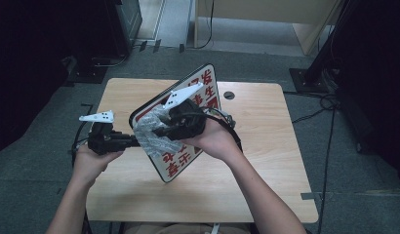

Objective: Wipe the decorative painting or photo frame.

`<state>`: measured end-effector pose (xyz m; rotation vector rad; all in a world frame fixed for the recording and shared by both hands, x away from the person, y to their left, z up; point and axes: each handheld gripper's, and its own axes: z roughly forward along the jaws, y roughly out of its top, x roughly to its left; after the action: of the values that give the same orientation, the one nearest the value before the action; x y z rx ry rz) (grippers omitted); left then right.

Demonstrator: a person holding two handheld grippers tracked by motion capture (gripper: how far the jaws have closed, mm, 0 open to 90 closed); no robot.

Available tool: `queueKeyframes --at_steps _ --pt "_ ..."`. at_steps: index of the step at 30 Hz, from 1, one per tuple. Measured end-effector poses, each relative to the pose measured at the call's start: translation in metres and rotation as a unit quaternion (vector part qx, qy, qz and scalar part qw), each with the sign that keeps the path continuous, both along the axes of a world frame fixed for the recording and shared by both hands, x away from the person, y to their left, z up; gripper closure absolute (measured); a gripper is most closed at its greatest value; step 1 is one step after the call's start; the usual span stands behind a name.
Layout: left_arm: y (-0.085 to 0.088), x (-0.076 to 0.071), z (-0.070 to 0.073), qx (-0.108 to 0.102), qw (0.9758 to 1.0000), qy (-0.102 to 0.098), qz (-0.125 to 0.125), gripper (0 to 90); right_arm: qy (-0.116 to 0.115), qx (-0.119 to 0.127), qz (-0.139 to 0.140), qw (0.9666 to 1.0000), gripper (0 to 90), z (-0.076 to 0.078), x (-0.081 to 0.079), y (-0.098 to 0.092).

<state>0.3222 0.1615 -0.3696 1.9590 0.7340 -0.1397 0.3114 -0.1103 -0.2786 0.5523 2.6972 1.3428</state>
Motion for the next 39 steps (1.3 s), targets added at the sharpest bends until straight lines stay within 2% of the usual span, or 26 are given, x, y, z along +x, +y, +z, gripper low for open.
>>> queueKeyframes --at_steps 22,39 --pt "-0.001 0.0 0.0 -0.001 1.0 0.001 -0.001 81.8 0.007 0.002 0.002 1.0 70.3 -0.03 -0.002 -0.007" --pt "-0.001 0.0 -0.001 0.0 1.0 0.0 -0.002 81.5 0.013 0.002 0.004 0.9999 70.2 -0.047 -0.005 -0.012"
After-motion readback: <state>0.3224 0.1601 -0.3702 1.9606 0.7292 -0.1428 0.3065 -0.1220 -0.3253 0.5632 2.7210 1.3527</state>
